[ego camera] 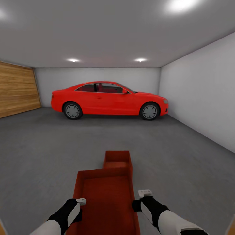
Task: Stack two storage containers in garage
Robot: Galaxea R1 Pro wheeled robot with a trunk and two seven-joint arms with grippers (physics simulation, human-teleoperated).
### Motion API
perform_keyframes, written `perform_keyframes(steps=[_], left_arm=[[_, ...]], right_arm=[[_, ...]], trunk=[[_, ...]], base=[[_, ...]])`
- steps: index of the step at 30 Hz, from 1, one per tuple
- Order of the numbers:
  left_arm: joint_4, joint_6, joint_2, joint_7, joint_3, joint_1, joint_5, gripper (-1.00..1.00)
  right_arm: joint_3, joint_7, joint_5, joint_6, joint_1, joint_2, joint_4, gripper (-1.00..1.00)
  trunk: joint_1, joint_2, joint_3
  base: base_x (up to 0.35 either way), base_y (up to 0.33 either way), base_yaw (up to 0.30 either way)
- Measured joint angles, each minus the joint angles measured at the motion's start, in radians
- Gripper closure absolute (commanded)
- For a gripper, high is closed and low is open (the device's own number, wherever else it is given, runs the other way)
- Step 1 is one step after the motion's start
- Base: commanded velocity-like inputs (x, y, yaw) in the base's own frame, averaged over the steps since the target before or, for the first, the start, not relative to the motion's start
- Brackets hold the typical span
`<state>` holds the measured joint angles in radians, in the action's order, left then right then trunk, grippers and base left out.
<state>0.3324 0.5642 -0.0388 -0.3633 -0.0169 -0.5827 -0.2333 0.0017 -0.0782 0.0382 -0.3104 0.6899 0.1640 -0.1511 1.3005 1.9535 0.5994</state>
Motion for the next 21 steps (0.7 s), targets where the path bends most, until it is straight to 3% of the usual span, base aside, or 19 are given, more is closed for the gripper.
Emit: perform_keyframes(steps=[21], left_arm=[[0.0, 0.0, 0.0, 0.0, 0.0, 0.0, 0.0, 1.0]], right_arm=[[0.0, 0.0, 0.0, 0.0, 0.0, 0.0, 0.0, 1.0]], trunk=[[0.0, 0.0, 0.0]], base=[[0.341, 0.0, 0.0]])
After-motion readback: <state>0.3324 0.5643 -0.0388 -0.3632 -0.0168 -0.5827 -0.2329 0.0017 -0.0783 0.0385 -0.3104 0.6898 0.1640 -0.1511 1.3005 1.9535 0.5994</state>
